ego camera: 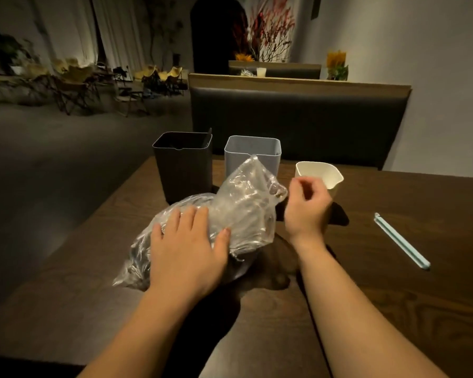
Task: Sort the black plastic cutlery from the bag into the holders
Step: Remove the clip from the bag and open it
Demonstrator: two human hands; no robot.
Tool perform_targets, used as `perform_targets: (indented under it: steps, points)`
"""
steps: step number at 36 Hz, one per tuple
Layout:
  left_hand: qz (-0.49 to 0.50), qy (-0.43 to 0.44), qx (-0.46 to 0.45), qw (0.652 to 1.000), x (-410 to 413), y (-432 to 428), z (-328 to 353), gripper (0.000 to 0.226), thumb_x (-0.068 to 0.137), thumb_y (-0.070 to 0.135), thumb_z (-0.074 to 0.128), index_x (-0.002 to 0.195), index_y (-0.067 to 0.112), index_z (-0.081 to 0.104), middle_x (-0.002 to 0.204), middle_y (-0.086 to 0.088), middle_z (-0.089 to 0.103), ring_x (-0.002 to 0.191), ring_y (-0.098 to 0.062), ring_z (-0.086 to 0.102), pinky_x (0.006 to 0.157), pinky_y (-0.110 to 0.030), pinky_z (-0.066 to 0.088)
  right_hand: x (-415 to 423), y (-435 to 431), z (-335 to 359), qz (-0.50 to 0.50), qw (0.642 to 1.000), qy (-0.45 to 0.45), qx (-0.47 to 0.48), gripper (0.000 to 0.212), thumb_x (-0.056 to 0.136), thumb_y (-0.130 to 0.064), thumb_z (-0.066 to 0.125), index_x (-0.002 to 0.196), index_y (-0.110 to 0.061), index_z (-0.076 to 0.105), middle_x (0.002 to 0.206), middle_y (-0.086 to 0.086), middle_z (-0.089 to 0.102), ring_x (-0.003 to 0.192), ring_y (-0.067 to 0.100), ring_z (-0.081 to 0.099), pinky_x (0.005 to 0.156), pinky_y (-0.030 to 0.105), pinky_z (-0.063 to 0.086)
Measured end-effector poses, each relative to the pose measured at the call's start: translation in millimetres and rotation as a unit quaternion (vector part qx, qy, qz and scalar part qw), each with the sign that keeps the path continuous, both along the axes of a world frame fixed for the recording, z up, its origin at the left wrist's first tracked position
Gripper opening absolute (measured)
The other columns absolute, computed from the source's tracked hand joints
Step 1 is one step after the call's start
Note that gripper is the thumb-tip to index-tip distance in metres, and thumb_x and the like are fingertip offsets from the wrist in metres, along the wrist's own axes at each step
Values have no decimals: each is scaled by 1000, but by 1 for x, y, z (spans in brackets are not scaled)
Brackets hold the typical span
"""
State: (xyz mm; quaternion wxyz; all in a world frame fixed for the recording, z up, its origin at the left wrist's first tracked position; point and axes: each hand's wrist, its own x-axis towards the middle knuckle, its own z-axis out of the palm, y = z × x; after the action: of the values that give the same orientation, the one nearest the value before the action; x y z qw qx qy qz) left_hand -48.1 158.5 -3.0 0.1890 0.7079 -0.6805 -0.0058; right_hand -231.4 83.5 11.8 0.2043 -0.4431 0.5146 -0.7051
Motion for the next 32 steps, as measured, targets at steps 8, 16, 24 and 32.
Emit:
perform_targets:
  steps: [8, 16, 24, 32]
  points:
    - [19, -24, 113, 993, -4, -29, 6, 93, 86, 81, 5, 160, 26, 4, 170, -3, -2, 155, -30, -8, 122, -59, 1, -7, 0, 19, 236, 951, 198, -8, 35, 81, 5, 48, 98, -20, 66, 99, -2, 70, 96, 9, 67, 87, 24, 56]
    - [-32, -1, 164, 986, 19, -32, 21, 104, 71, 82, -8, 161, 30, 0, 170, 2, -6, 154, -25, -16, 124, -55, -5, -7, -3, -5, 247, 888, 385, 40, 27, 92, -31, 66, 119, -29, 68, 98, -14, 70, 78, 0, 59, 75, 36, 52]
    - [-228, 132, -349, 900, -13, -7, 64, 23, 90, 25, 56, 103, 9, 67, 106, -7, 62, 104, -25, 55, 90, -30, 42, 20, 18, 8, 213, 823, 464, -251, 23, 88, -27, 57, 83, -7, 67, 88, 0, 59, 89, 16, 48, 76, 39, 45]
    - [-172, -53, -121, 976, -29, -24, 85, 14, 102, 39, 43, 95, 27, 47, 91, 3, 58, 79, -24, 51, 65, -34, 32, 4, 17, -7, 250, 887, 388, -23, 23, 83, -4, 56, 91, -21, 68, 86, -7, 71, 81, 21, 65, 69, 40, 53]
